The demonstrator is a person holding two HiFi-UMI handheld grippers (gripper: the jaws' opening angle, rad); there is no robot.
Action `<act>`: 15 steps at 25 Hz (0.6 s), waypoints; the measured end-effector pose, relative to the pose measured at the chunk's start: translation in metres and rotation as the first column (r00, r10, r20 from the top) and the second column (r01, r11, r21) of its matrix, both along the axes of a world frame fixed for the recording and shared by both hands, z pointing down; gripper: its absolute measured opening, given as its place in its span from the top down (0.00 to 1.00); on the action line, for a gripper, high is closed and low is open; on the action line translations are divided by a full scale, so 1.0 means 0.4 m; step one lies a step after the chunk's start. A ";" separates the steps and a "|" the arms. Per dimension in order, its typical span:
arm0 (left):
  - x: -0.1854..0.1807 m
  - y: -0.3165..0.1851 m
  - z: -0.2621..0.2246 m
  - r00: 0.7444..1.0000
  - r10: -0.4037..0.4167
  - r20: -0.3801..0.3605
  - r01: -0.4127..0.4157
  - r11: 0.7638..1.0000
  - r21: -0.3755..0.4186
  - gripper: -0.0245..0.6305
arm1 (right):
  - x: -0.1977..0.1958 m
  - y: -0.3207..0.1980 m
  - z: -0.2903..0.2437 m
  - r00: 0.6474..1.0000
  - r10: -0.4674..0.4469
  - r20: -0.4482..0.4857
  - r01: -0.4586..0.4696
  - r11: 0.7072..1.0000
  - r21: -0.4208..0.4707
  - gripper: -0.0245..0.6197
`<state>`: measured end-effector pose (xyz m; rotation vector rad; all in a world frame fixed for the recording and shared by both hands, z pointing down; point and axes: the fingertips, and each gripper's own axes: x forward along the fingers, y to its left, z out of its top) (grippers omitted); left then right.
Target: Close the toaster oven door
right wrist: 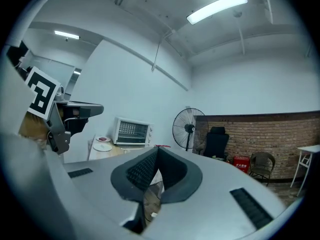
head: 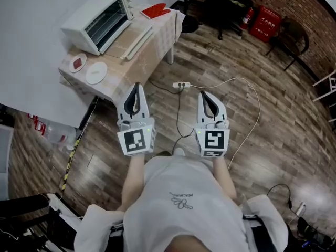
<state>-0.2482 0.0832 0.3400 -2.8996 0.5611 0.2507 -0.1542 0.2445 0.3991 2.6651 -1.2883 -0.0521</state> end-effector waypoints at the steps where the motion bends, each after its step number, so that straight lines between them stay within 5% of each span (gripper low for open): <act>1: 0.002 0.000 0.004 1.000 0.001 0.009 -0.001 1.000 0.010 0.94 | 0.003 0.003 0.000 1.000 0.001 0.004 -0.001 1.000 0.005 0.95; 15: 0.040 0.008 0.021 0.999 0.006 0.048 -0.007 1.000 0.024 0.94 | 0.029 0.014 0.045 0.998 -0.021 0.062 0.021 1.000 0.012 0.95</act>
